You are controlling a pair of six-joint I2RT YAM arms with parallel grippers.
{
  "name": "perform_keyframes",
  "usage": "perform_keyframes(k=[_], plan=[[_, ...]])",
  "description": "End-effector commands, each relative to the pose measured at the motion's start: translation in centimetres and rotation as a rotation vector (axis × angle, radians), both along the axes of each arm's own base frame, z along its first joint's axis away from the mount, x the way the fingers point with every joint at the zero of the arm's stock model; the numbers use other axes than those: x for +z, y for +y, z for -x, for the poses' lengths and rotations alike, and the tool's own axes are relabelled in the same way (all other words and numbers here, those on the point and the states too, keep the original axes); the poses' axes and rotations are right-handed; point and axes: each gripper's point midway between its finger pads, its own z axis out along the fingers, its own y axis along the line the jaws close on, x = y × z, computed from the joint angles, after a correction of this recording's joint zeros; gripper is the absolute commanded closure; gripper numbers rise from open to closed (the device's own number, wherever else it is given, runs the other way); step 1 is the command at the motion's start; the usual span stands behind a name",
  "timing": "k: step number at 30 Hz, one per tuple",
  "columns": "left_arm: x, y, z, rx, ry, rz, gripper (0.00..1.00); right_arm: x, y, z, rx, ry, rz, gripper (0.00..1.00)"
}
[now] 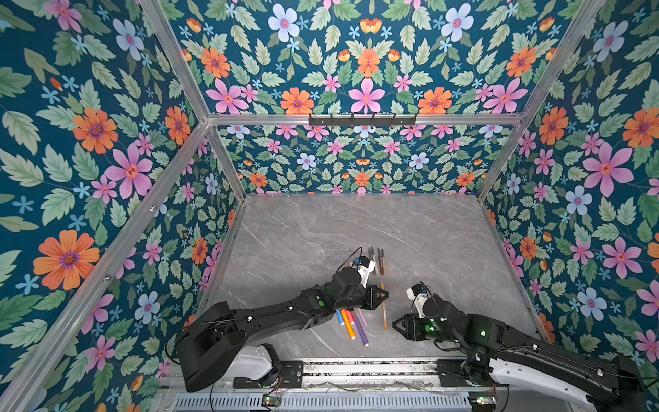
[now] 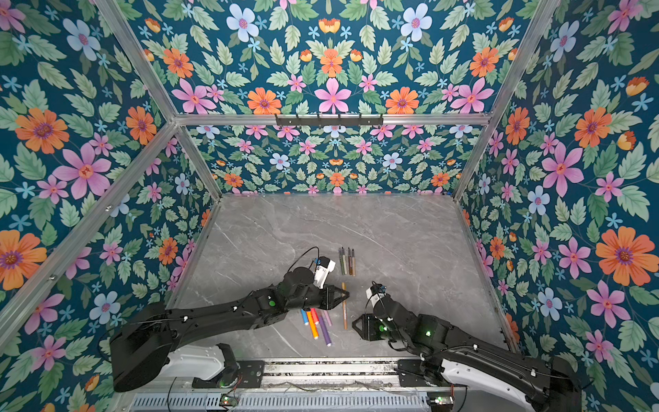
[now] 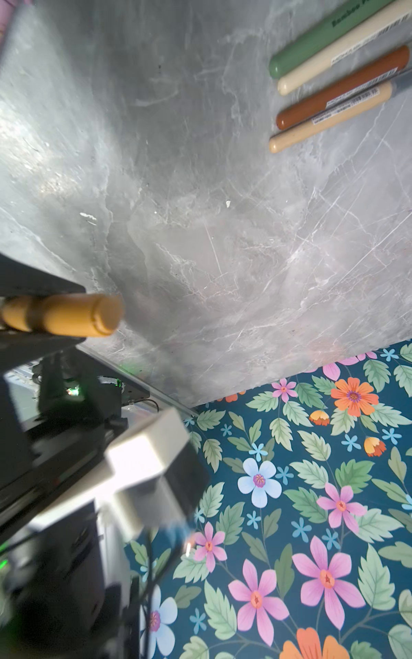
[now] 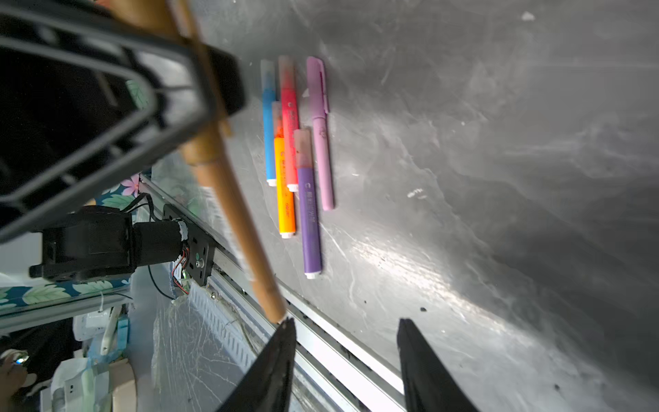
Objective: Open the pen caps
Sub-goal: 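Lift the mustard pen toward the left gripper while the left gripper approaches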
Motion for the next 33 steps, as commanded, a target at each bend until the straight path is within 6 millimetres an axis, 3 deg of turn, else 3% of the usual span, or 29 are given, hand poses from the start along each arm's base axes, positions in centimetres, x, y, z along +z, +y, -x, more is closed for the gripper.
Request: perform_keyframes(k=[1, 8, 13, 20, 22, 29, 33], plan=[[0.8, 0.8, 0.0, 0.03, -0.02, 0.035, 1.0, -1.6, -1.2, 1.2, -0.066, 0.097, -0.038, 0.5], [2.9, 4.5, 1.5, 0.09, -0.045, 0.128, 1.0, -2.1, -2.4, 2.2, -0.154, 0.146, -0.221, 0.49], [4.2, 6.2, 1.8, 0.145, -0.066, 0.231, 1.0, -2.9, -3.6, 2.6, -0.182, 0.157, -0.229, 0.46], [5.8, 6.2, 1.7, 0.187, -0.094, 0.242, 1.0, -5.9, -7.0, 2.9, -0.165, 0.129, 0.035, 0.38], [6.3, 6.1, 1.7, 0.193, -0.096, 0.222, 1.0, -5.9, -5.7, 2.7, -0.117, 0.135, -0.006, 0.39], [5.4, 6.5, 1.6, 0.214, -0.073, 0.129, 1.0, -6.6, -6.3, 2.6, -0.149, 0.171, 0.048, 0.41], [5.4, 5.6, 1.6, 0.176, -0.111, 0.12, 1.0, -6.5, -7.1, 2.1, -0.192, 0.147, 0.06, 0.4]])
